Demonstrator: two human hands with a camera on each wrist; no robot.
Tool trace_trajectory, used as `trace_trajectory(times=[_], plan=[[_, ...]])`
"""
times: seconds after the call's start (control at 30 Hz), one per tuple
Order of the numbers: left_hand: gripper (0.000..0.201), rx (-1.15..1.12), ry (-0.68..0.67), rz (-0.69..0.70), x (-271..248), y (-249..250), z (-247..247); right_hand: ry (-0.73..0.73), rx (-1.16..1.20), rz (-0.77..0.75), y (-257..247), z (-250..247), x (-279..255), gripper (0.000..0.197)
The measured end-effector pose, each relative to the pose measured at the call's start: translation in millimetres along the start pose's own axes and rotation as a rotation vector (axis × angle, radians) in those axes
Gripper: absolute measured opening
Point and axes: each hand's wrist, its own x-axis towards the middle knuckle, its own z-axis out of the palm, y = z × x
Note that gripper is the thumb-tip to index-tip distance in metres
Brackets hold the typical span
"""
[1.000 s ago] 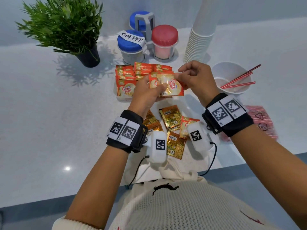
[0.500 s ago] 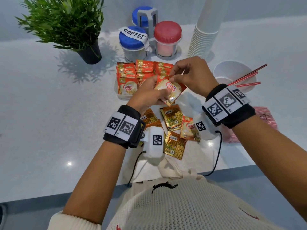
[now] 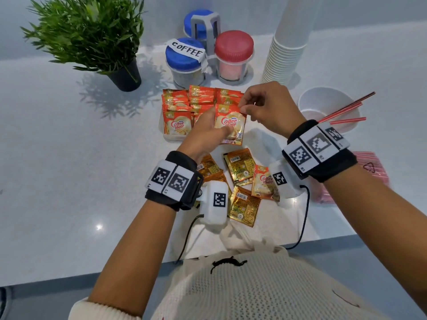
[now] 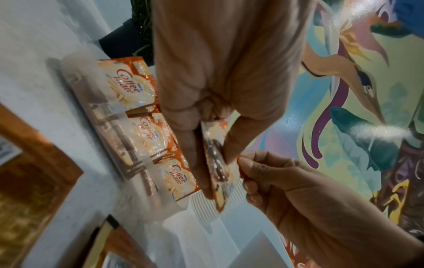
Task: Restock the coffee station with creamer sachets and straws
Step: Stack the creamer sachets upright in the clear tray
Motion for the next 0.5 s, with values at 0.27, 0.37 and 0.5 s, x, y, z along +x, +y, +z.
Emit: trace_trajectory(times=[0.27, 0.37, 0.5], plan=[[0.046, 0.014, 0.074, 0.052, 13.9, 14.1, -4.7, -0.021, 0.228, 0.118, -0.7, 6.4, 8.4, 0.022], [0.034, 0.174, 0.102, 0.1, 27.7, 19.3, -14.0, 0.03, 0.213, 0.104, -3.0, 3.6, 16.5, 0.014], [0.027, 0.416, 0.155, 0.107, 46.4, 17.4, -34.2, 0.137, 0.098, 0.132, 2.3, 6.2, 24.5, 0.014]])
